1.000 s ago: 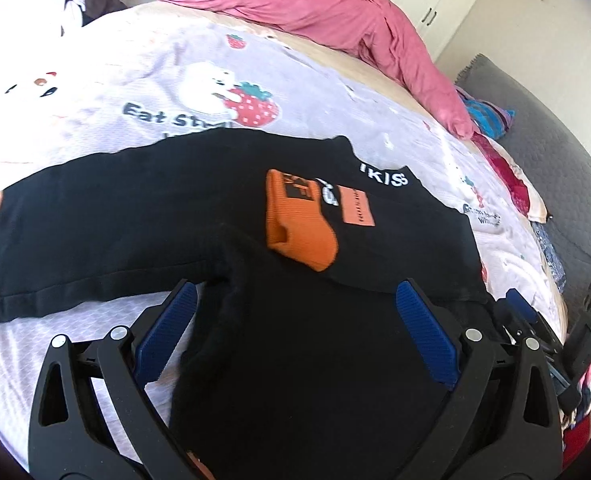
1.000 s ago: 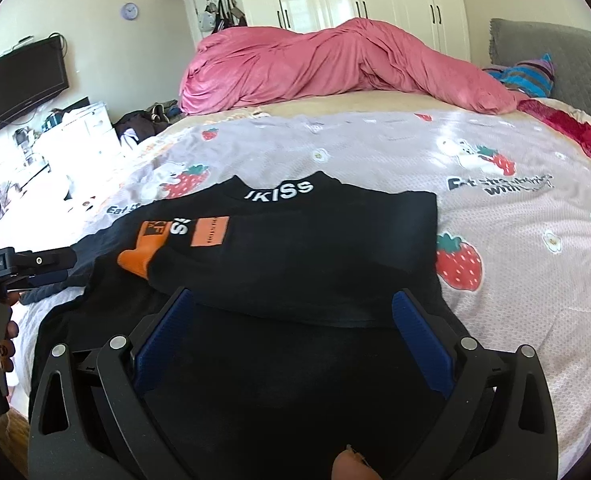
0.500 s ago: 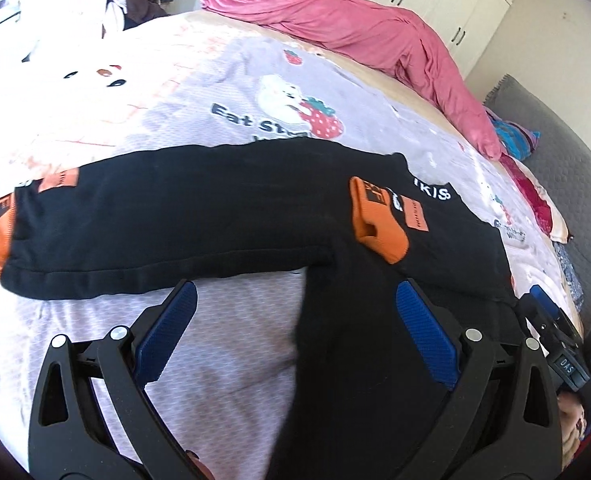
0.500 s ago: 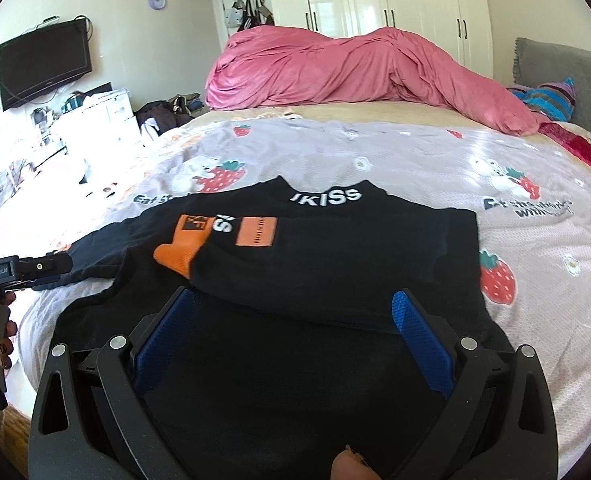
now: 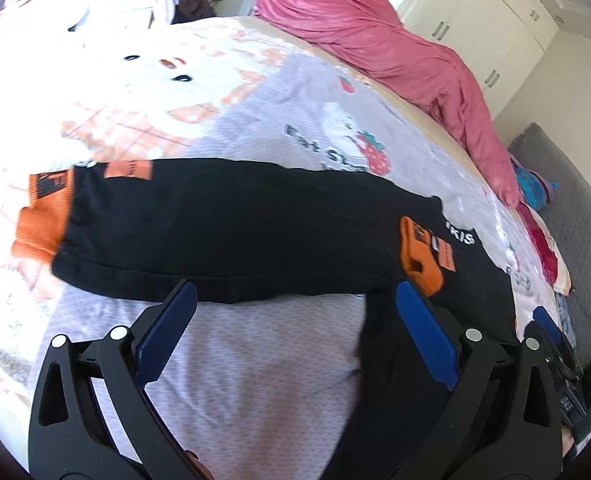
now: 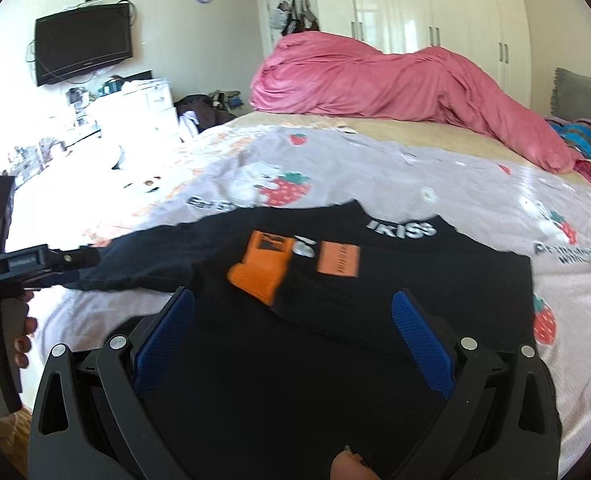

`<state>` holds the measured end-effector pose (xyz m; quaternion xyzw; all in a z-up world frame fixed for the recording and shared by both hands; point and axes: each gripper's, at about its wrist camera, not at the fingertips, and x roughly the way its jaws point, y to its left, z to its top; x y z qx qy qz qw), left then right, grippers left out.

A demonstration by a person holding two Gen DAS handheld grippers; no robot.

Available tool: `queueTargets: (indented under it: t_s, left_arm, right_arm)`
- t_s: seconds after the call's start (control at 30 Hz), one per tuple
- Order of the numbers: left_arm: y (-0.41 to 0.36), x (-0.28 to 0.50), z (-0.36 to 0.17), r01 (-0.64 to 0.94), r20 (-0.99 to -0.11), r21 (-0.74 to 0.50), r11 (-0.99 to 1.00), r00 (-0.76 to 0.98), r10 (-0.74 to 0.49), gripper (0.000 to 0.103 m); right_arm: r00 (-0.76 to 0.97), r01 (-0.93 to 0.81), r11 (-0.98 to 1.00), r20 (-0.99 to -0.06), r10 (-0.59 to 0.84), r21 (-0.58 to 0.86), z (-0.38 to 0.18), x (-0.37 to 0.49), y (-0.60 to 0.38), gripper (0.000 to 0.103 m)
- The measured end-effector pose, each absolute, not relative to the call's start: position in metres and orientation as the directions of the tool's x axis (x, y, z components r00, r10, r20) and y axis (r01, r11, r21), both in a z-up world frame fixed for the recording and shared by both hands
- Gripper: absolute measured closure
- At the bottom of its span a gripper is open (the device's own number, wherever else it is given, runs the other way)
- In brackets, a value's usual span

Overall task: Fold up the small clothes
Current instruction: 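Close the left gripper on the second sleeve's orange cuff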

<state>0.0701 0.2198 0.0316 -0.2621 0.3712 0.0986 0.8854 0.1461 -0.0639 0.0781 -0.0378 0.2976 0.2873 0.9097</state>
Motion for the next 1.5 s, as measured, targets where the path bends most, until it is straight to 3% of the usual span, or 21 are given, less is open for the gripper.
queueTargets:
  t_s: [0.73, 1.03, 1.27, 1.33, 1.5]
  left_arm:
    - [0.299, 0.026, 0.019, -0.559, -0.731, -0.445, 0.700, 0.678, 0.077, 0.009]
    - [0.331, 0.020, -0.011, -0.624, -0.768, -0.493, 0.606, 0.640, 0.035, 0.009]
    - [0.344, 0.020, -0.013, -0.634, -0.733, -0.524, 0.569, 0.675, 0.077, 0.010]
    - [0.346, 0.020, -0.012, -0.638, -0.728, -0.523, 0.565, 0.679, 0.093, 0.014]
    - [0.355, 0.014, -0.011, -0.651, -0.705, -0.547, 0.526, 0.697, 0.128, 0.039]
  right_arm:
    - [0.546, -0.689, 0.723, -0.620, 0.564, 0.052, 0.071, 0.112, 0.035, 0.005]
    - [0.533, -0.694, 0.718, -0.629, 0.566, 0.059, 0.068, 0.111, 0.041, 0.005]
    - [0.518, -0.684, 0.724, -0.642, 0.566, 0.086, 0.062, 0.115, 0.045, 0.005]
    - [0.516, -0.684, 0.724, -0.642, 0.567, 0.089, 0.062, 0.116, 0.045, 0.005]
    - [0.520, -0.680, 0.727, -0.639, 0.567, 0.091, 0.062, 0.118, 0.043, 0.005]
